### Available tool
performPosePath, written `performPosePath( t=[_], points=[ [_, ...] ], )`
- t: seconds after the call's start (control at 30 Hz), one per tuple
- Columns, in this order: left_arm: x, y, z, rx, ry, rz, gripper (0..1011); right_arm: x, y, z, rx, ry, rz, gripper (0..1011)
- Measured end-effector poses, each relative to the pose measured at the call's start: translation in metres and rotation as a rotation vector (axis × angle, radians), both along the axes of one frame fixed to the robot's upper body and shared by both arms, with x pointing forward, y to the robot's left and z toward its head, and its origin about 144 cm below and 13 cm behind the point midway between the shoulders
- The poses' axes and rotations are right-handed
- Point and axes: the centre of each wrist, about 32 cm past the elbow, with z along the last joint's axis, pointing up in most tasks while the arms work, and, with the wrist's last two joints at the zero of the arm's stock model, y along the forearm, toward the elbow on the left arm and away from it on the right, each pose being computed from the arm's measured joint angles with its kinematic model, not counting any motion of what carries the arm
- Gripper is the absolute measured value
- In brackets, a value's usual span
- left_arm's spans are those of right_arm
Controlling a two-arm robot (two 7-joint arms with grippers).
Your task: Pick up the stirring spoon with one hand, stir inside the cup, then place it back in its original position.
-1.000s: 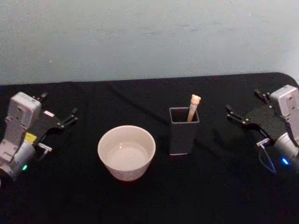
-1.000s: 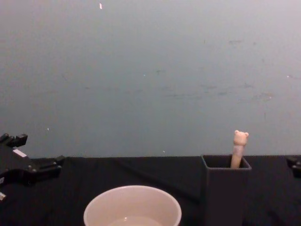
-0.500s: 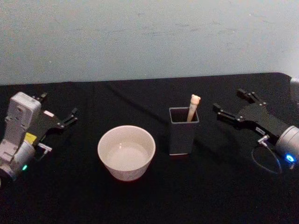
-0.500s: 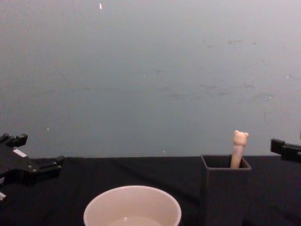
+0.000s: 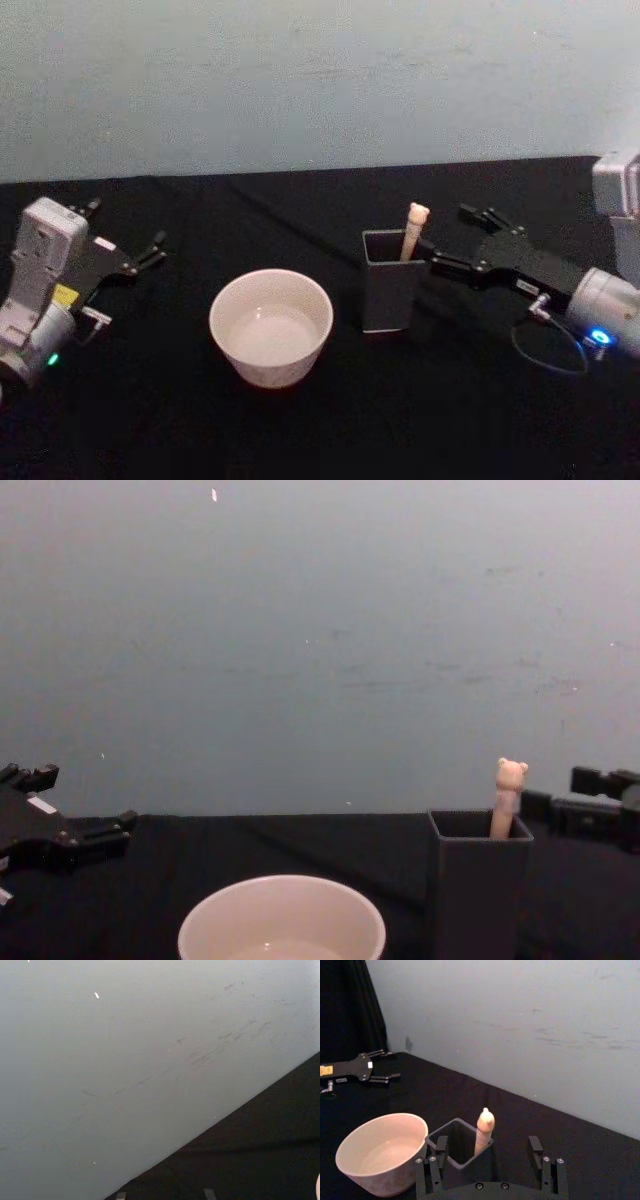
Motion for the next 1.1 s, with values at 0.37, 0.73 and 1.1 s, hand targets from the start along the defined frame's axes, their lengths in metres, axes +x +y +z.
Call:
performPosePath(
  t=[0.37, 0.73, 1.1],
  points=[
    [0.000, 0.000, 0.000, 0.000, 0.000, 0.000, 1001, 0.023, 0.013, -0.004, 0.003, 0.006, 0.041, 1000],
    [0.000, 0.000, 0.000, 0.000, 0.000, 0.000, 1001, 0.032, 0.021, -0.007, 0.001, 0.005, 0.056, 1000],
    [0.000, 0.000, 0.000, 0.000, 0.000, 0.000, 1001, 0.031, 0.020, -0.006, 0.001, 0.005, 0.055, 1000]
  ],
)
